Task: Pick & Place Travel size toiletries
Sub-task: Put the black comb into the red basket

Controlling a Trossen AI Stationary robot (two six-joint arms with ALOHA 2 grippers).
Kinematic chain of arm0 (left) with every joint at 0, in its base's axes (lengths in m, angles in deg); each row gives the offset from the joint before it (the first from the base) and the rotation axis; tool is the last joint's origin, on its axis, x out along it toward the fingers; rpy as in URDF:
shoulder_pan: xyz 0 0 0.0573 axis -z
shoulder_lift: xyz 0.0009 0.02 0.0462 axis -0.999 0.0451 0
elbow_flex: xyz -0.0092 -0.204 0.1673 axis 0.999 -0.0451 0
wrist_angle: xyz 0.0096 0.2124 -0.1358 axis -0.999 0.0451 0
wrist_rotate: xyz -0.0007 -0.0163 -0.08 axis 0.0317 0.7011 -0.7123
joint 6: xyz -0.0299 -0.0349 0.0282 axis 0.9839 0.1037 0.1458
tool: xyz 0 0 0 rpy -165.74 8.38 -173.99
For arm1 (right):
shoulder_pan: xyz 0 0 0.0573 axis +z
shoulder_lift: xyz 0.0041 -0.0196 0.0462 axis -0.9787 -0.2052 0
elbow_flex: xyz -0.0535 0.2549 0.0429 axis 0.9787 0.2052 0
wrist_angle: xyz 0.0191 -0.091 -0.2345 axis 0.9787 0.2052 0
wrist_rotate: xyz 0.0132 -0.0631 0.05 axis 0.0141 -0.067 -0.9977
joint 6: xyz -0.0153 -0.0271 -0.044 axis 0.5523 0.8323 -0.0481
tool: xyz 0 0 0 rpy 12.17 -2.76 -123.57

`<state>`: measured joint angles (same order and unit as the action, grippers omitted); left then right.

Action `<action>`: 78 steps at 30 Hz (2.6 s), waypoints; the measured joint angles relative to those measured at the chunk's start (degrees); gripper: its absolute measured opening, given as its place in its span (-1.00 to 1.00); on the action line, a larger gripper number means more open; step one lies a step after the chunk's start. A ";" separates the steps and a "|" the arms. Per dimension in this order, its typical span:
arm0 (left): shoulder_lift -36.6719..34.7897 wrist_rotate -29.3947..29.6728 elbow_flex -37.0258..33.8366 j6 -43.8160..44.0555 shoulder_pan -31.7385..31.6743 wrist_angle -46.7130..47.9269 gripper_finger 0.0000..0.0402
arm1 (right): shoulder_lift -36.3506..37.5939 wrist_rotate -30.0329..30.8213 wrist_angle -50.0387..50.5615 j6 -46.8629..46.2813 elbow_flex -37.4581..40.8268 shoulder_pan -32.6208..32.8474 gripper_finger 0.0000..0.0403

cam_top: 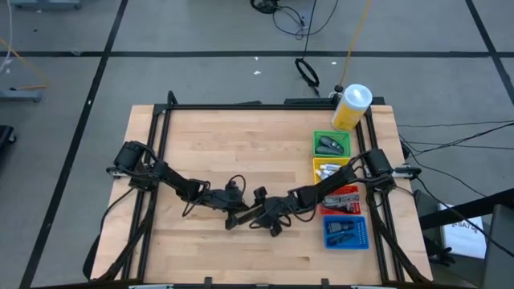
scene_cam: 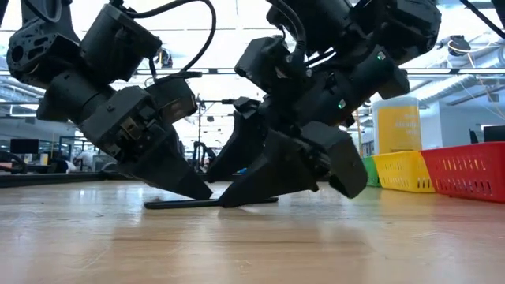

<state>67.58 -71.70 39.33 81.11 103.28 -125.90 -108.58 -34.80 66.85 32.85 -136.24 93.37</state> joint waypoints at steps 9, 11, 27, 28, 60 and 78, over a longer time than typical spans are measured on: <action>2.43 5.56 0.13 -1.68 -0.12 1.20 -0.99 | -0.09 1.88 -0.72 4.29 0.09 -1.61 0.10; 3.13 5.98 0.13 -1.68 -0.12 0.79 -0.99 | -0.15 3.37 -1.52 4.73 0.10 -1.61 0.09; 3.98 5.58 0.13 -1.29 -0.10 -0.05 -0.99 | 1.47 9.37 -3.73 8.44 0.25 -0.04 0.05; 3.98 5.30 0.13 -1.22 -0.10 -0.05 -0.99 | 1.83 9.77 -3.95 8.77 0.17 -0.09 0.05; 1.46 0.76 0.25 -0.78 0.74 -2.32 -0.99 | 3.29 -5.75 3.31 -7.74 0.22 1.08 0.05; 6.82 1.68 2.07 -1.68 0.76 -4.35 -0.99 | -0.70 10.09 -0.42 1.04 0.04 2.74 0.05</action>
<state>74.40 -70.02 41.40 79.43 104.03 -130.25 -109.28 -24.70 66.42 33.89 -136.20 96.11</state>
